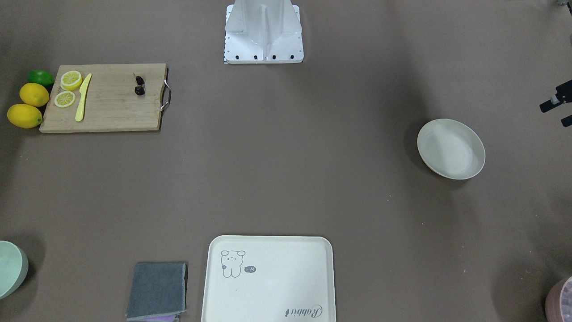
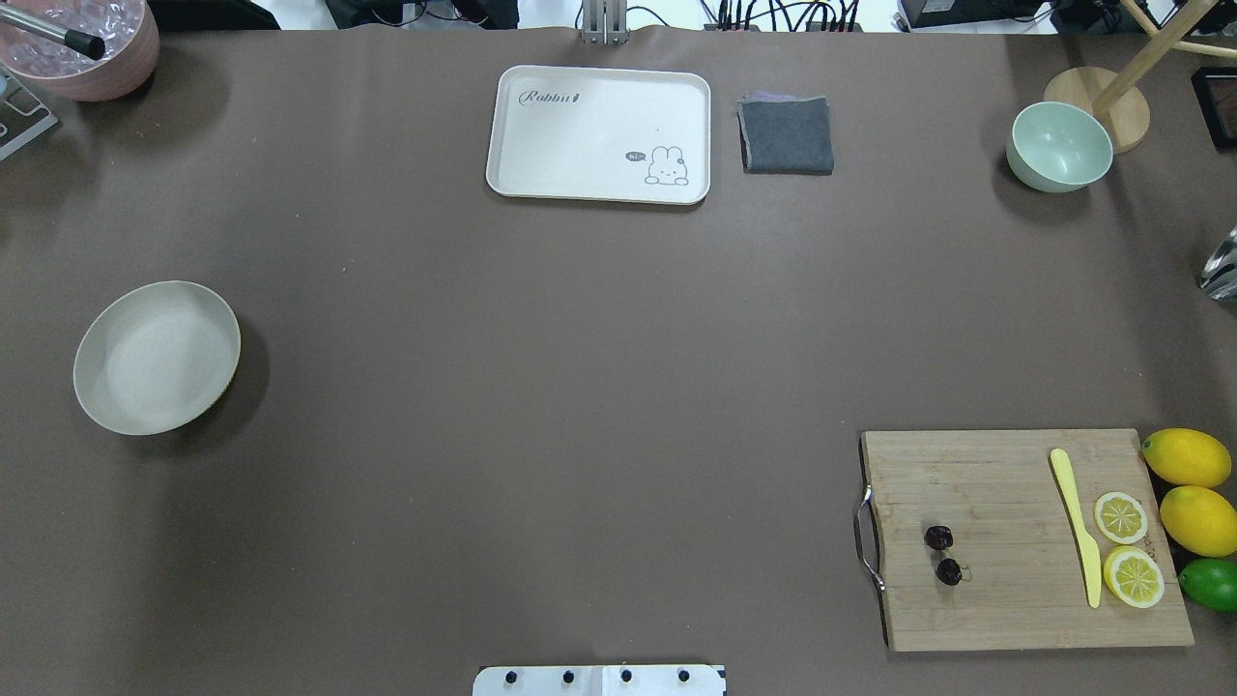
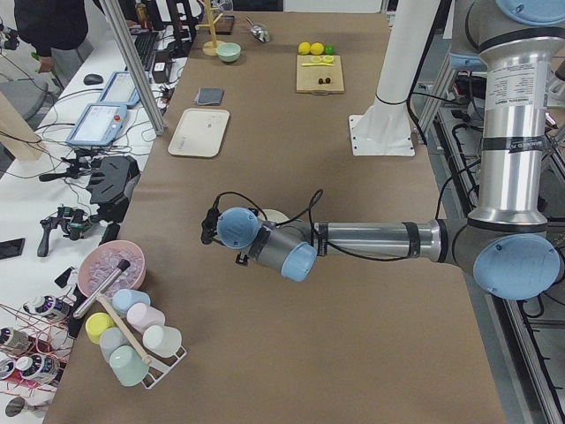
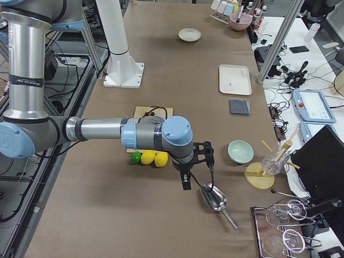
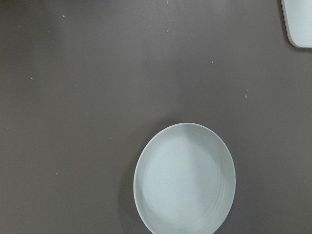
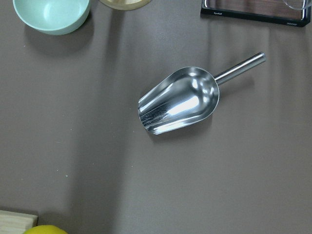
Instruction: Place red cherry on plate
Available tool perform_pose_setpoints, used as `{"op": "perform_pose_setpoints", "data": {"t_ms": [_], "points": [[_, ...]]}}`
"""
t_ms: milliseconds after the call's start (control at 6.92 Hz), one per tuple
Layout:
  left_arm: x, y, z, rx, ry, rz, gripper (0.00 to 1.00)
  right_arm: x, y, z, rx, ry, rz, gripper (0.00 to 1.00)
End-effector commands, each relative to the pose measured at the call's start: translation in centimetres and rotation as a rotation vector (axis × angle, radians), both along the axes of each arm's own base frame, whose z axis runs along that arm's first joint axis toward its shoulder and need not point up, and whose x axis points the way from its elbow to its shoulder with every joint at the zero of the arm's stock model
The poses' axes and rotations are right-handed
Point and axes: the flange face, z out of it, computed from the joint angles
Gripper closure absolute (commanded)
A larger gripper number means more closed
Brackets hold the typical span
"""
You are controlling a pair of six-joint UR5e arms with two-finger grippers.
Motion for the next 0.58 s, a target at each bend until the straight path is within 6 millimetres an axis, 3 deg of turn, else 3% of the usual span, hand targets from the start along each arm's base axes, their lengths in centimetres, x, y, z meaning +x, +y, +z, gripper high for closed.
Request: {"op": "perform_pose_setpoints", "data": {"t_ms": [0,145,434], "points": [[6.7,-0.9,2.7,0.070,-0.104,0.037,0.03,0.4,0.4,0.3,-0.005,0.000,0.010,0.01],[9.8,-2.7,2.5,0.089,-0.181,0.013,0.03,0.6,1.0,0.5,-0.009,-0.001,0.016,0.01],[11.7,-2.5,4.1,0.102,-0.178,0.012,0.07,0.5,1.8,0.3,-0.005,0.000,0.017,0.01]]}}
